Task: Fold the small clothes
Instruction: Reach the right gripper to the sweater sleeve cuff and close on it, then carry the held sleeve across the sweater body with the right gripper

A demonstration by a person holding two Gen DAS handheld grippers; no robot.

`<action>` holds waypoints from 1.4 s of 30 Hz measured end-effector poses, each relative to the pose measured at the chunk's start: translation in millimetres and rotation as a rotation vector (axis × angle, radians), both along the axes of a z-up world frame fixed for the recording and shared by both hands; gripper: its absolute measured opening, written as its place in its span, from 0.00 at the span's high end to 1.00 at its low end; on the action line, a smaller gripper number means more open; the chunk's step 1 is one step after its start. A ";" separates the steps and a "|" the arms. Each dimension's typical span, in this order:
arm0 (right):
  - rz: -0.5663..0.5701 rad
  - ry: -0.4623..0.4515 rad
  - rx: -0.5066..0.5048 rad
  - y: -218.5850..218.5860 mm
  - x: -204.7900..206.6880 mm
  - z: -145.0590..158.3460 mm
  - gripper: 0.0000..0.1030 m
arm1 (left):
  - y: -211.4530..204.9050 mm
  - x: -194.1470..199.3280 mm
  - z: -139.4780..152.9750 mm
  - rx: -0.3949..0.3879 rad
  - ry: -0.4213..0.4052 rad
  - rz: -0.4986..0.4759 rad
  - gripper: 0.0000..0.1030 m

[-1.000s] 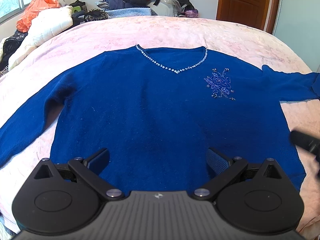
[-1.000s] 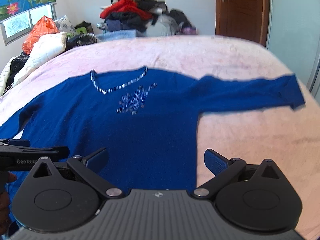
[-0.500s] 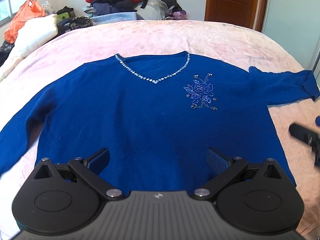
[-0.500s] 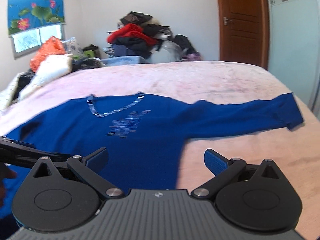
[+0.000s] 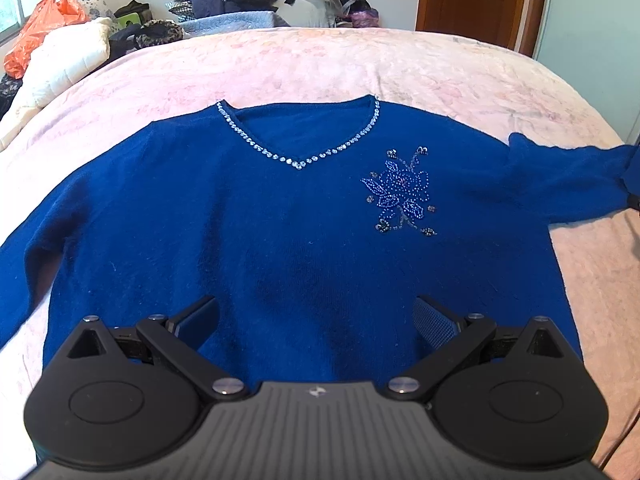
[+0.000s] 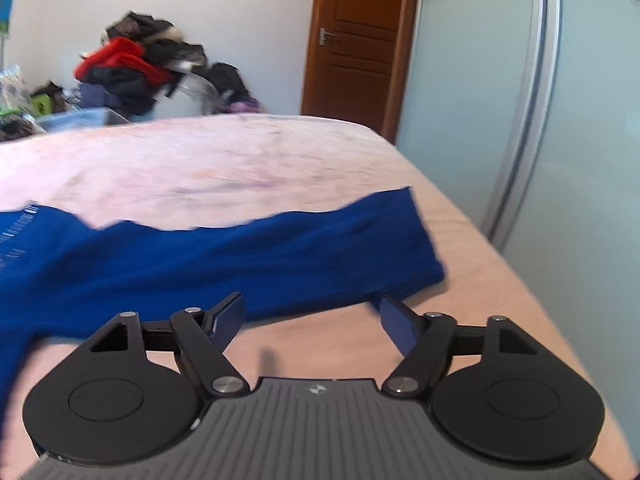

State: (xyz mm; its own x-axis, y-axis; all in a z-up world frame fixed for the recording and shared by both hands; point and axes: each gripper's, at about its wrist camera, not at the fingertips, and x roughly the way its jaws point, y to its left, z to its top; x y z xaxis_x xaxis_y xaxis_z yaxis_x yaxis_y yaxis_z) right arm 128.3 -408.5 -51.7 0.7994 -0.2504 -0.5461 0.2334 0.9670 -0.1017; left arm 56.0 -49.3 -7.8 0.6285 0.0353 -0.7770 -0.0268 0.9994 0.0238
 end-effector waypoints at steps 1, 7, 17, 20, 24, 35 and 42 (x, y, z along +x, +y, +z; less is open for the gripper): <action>0.000 0.008 -0.019 -5.0 8.0 -4.2 0.26 | -2.0 1.8 -0.7 0.006 0.004 -0.003 0.00; 0.013 0.058 -0.099 -18.2 39.0 -16.0 0.28 | -10.1 7.3 -3.5 0.033 0.018 -0.021 0.00; -0.009 0.024 0.046 -55.9 50.1 -7.2 0.83 | -5.1 15.3 -7.7 0.032 0.037 0.001 0.00; -0.029 -0.012 0.125 -64.6 41.9 -1.4 0.93 | -2.8 16.0 -7.4 0.026 0.035 0.005 0.00; -0.010 -0.066 0.340 -75.6 28.8 13.0 0.94 | 2.4 16.4 -5.7 0.026 0.025 0.016 0.00; 0.264 -0.105 0.773 -23.2 19.7 43.6 0.93 | 24.9 20.6 -3.5 0.022 0.007 0.075 0.00; 0.459 -0.037 0.934 50.5 32.8 42.5 0.93 | 36.6 18.8 -6.0 0.019 0.018 0.096 0.00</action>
